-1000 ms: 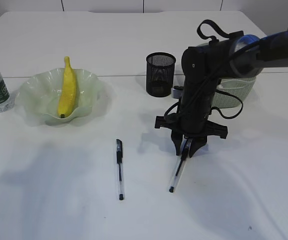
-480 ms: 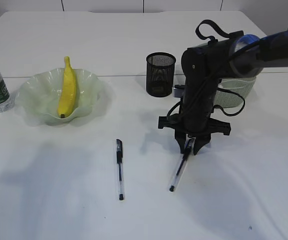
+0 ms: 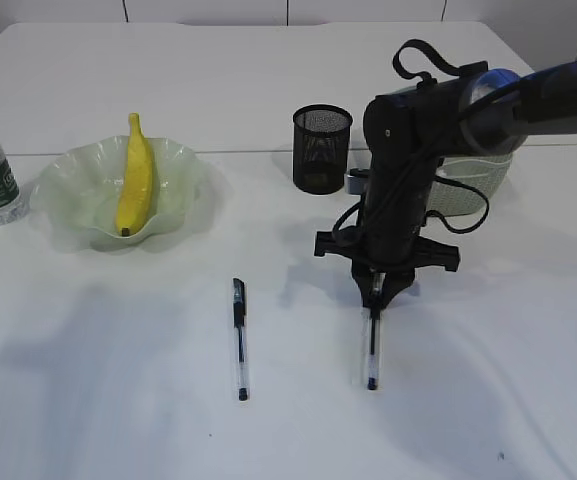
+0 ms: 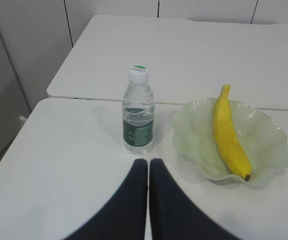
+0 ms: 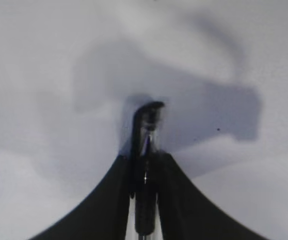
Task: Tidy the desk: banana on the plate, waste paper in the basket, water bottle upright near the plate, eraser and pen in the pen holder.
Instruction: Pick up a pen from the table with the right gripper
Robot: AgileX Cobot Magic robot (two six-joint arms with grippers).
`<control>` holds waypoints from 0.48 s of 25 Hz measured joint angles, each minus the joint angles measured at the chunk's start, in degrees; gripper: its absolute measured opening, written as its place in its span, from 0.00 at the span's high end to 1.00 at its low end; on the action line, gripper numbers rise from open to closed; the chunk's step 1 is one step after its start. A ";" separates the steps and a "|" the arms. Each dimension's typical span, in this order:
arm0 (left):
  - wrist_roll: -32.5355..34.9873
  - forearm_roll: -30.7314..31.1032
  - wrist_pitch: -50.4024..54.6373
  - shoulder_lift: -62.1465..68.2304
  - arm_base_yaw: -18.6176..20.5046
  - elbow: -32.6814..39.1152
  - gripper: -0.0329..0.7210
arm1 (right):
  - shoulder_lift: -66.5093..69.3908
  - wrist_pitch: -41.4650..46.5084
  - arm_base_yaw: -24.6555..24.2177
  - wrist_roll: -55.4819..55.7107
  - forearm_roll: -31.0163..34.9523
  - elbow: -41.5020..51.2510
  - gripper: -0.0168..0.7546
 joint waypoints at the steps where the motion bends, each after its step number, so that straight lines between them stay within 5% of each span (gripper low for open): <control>1: 0.00 0.00 0.00 0.00 0.00 0.00 0.99 | 0.00 -0.14 0.00 0.00 0.10 0.00 0.80; 12: 0.00 0.27 0.00 0.00 0.00 0.00 0.99 | 0.00 -1.54 0.00 0.00 0.27 0.00 0.84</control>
